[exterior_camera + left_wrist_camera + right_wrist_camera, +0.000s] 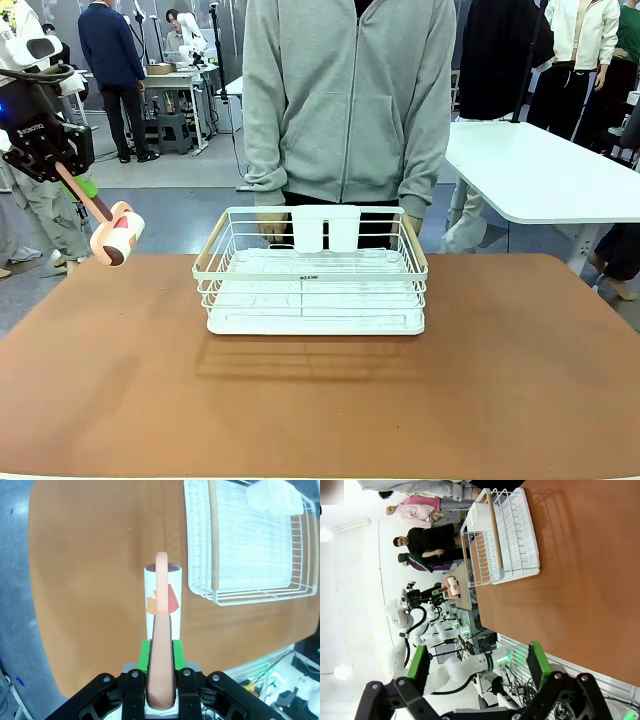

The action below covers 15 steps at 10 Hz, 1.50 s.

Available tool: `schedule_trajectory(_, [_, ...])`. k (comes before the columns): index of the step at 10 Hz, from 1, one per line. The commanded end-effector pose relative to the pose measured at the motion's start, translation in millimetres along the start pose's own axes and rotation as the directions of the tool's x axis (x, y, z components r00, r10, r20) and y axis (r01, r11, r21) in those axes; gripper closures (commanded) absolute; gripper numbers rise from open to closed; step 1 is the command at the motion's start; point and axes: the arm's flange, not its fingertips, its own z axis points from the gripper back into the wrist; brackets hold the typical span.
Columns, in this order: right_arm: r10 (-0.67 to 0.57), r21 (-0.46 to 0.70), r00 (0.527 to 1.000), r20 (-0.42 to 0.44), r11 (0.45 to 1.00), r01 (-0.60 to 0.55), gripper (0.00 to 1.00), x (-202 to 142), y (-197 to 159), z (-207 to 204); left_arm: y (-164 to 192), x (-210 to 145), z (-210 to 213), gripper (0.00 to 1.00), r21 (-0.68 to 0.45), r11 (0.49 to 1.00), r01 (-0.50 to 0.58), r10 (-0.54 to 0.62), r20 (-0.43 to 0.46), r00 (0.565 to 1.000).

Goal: Clean the table.
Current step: Place the Lint Roller down when the Dish drying rack is positioned in the middle of the table.

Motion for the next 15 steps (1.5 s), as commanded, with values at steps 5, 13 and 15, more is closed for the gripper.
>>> schedule_trajectory(5, [0.009, 0.011, 1.0, 0.001, 1.0, -0.009, 0.0, -4, 2, -1, 0, 0, 0, 0.79, 0.0, 1.0, 0.0, 0.0, 0.0, 1.0])
schedule_trajectory(13, [0.009, 0.011, 1.0, 0.001, 1.0, -0.009, 0.0, -4, 2, -1, -6, 31, -41, 0.79, -0.074, 0.472, -0.879, 0.853, 0.289, 0.434])
schedule_trajectory(15, [0.009, 0.011, 1.0, 0.001, 1.0, -0.009, 0.0, -4, 2, -1, -4, 36, -67, 0.79, -0.13, 0.349, -0.928, 0.907, 0.295, 0.3])
